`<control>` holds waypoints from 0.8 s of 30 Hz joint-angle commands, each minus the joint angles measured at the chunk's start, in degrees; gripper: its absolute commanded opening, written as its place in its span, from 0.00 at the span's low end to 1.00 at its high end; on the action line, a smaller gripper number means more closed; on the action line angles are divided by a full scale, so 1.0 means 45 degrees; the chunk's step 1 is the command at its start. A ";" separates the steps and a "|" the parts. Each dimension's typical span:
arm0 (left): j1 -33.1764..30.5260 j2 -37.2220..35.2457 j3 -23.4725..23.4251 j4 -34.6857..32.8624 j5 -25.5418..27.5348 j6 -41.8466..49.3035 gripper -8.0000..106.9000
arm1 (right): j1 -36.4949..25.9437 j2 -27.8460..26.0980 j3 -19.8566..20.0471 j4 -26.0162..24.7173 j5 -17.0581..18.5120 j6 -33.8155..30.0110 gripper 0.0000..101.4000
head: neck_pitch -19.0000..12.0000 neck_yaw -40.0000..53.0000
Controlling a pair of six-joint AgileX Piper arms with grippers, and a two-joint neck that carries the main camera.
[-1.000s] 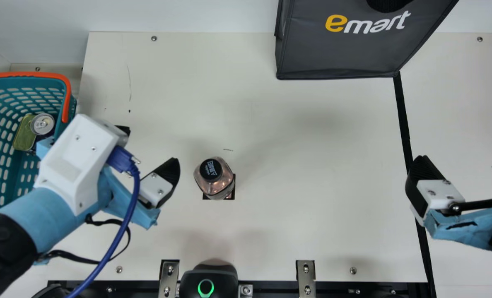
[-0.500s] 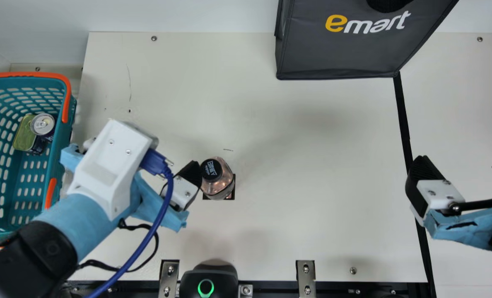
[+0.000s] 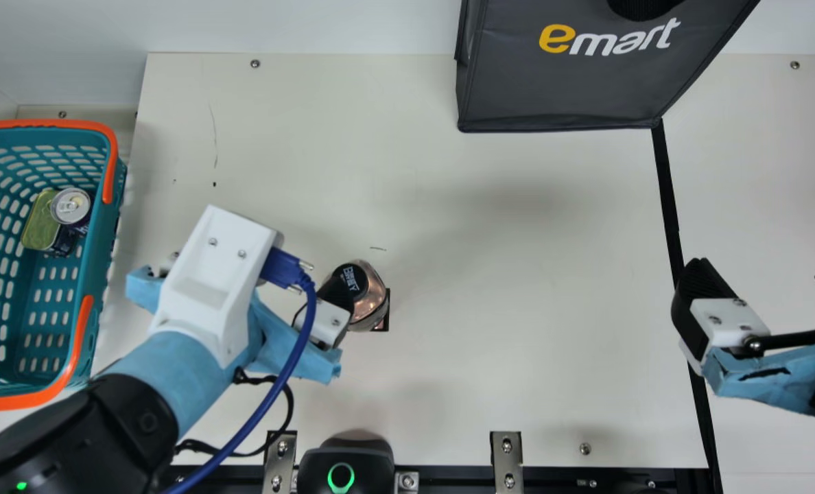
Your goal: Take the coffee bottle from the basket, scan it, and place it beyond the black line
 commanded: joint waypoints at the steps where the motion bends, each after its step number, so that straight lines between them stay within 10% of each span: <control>1: -0.0101 0.0099 -0.0057 -0.0001 0.0004 -0.0283 0.85 | 0.0000 0.0000 0.0000 0.0000 0.0000 0.0000 0.90 | -0.0193 0.0020; 24: -0.0518 0.1703 -0.0468 0.0044 -0.0384 -0.2001 0.85 | 0.0000 0.0000 0.0000 0.0000 0.0000 0.0000 0.90 | -0.0193 0.0020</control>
